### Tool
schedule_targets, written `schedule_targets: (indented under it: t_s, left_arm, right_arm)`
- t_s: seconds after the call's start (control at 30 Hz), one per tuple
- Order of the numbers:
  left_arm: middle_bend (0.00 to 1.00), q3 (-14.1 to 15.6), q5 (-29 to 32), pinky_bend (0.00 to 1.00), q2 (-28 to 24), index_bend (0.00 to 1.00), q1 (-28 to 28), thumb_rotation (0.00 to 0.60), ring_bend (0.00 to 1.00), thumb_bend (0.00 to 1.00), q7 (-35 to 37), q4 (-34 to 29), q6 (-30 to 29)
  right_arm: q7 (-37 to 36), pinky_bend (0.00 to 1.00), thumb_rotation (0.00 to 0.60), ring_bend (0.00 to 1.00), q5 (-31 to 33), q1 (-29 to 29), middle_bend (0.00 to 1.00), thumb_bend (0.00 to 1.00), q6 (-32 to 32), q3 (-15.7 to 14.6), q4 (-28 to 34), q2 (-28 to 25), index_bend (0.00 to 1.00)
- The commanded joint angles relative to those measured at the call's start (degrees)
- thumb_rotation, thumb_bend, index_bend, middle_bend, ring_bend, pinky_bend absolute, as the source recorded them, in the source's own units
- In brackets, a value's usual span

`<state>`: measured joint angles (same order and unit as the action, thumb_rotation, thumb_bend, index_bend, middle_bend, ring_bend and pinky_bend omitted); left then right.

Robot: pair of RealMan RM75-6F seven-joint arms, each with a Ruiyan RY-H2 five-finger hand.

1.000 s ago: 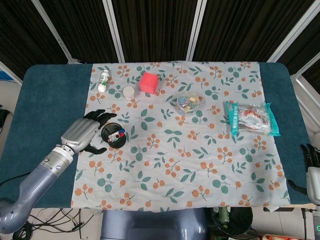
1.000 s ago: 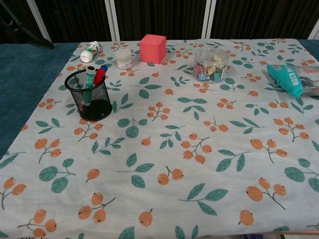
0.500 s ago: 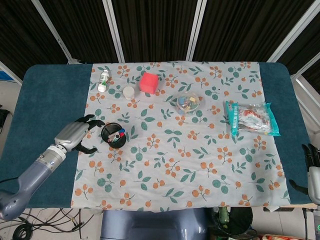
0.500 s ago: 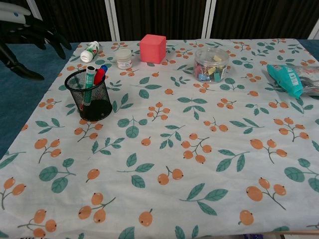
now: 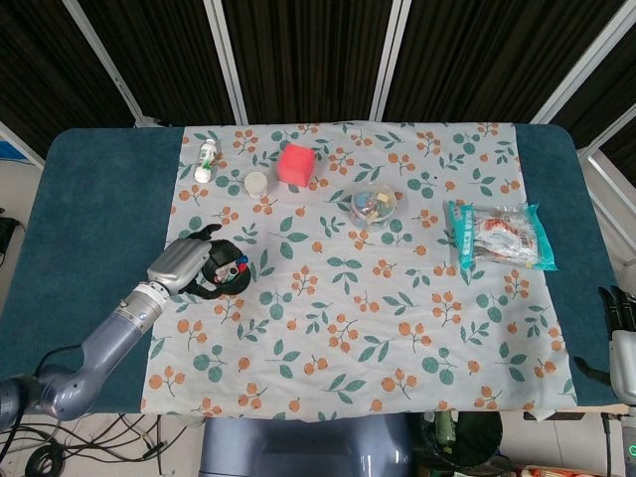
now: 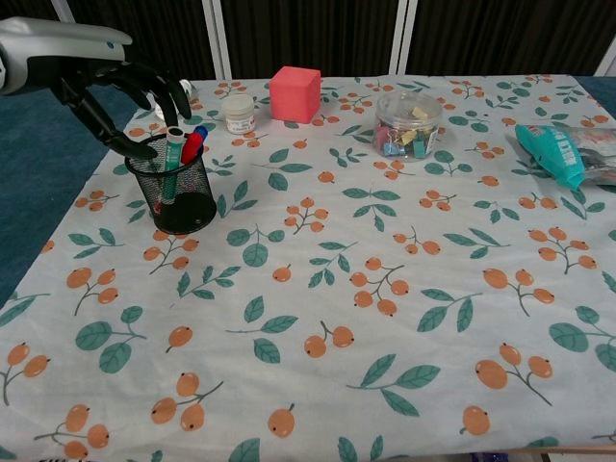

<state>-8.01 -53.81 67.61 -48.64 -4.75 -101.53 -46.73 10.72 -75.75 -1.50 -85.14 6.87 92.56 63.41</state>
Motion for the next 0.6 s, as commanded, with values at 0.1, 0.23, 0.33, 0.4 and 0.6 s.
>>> schedule_targets:
  t_s: [0.1,0.23,0.33,0.4,0.6]
  left_arm:
    - [0.42,-0.02,1.13,0.17,1.68,0.38,-0.37,0.6,0.03,0.25,-1.67,0.64,-0.86]
    - [0.44,-0.32,1.33,0.17,2.86,0.4,0.05,0.6,0.04,0.26,-1.61,1.56,-1.82]
    - [0.46,-0.31,1.01,0.17,3.2,0.42,0.27,0.6,0.06,0.26,-1.8,2.13,-2.13]
    - [0.46,-0.32,1.06,0.17,3.37,0.42,0.44,0.6,0.06,0.26,-1.74,2.43,-2.1]
    - [0.49,-0.32,0.25,0.18,3.81,0.45,0.96,0.6,0.08,0.26,-1.36,3.09,-2.05]
  right_arm:
    - [0.0,0.19,0.6,0.16,0.14,0.03,0.1,0.01,-0.04,0.06,-0.07,-0.02,0.09]
    - [-0.02,0.19,0.6,0.16,0.18,0.03,0.1,0.01,-0.12,0.12,-0.11,-0.03,0.09]
    - [0.03,0.19,0.6,0.16,0.21,0.0,0.1,0.01,-0.03,0.09,-0.18,0.02,0.09]
    - [0.08,0.19,0.6,0.16,0.24,-0.04,0.1,0.01,0.05,0.08,-0.24,0.07,0.09]
    - [0.21,0.19,0.6,0.16,0.45,-0.05,0.1,0.01,0.09,0.12,-0.29,0.11,0.09]
